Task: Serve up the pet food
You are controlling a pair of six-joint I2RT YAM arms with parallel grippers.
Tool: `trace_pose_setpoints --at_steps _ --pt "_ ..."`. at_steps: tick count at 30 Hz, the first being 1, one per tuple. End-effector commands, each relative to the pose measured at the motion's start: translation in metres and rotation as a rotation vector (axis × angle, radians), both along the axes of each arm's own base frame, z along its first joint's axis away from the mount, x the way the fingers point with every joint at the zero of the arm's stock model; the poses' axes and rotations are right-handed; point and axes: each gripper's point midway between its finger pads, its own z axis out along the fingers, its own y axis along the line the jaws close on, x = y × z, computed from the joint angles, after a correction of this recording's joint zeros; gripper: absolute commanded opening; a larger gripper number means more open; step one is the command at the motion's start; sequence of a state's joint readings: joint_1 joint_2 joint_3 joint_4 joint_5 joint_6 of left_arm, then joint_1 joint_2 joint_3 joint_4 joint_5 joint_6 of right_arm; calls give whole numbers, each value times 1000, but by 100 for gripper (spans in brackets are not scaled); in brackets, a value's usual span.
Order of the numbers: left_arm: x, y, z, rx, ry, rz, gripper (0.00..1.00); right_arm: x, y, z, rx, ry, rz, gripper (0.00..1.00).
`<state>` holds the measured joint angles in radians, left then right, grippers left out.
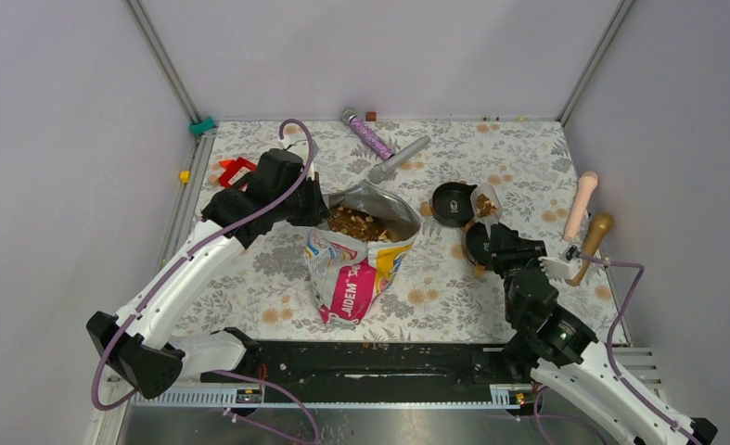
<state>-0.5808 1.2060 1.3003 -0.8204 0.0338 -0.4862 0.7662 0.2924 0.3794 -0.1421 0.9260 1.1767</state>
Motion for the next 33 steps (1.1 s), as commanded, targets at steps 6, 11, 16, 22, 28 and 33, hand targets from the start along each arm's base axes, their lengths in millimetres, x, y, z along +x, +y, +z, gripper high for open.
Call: trace_pose_setpoints --at_steps 6,11,16,22,28,33 --pt "0 -9 14 -51 -34 -25 0 17 -5 -5 3 33 -69 0" --pt "1 -9 14 -51 -33 -25 0 32 5 -15 21 65 -38 0" --pt "0 -10 14 -52 -32 -27 0 46 8 -20 38 81 -35 0" --pt "0 -10 14 -54 -32 -27 0 63 14 -31 23 144 -5 0" --pt "0 -10 14 -55 -32 -31 0 75 19 -28 -56 177 17 0" --pt "0 -10 15 -55 -33 -32 0 78 19 -25 -111 205 16 0"
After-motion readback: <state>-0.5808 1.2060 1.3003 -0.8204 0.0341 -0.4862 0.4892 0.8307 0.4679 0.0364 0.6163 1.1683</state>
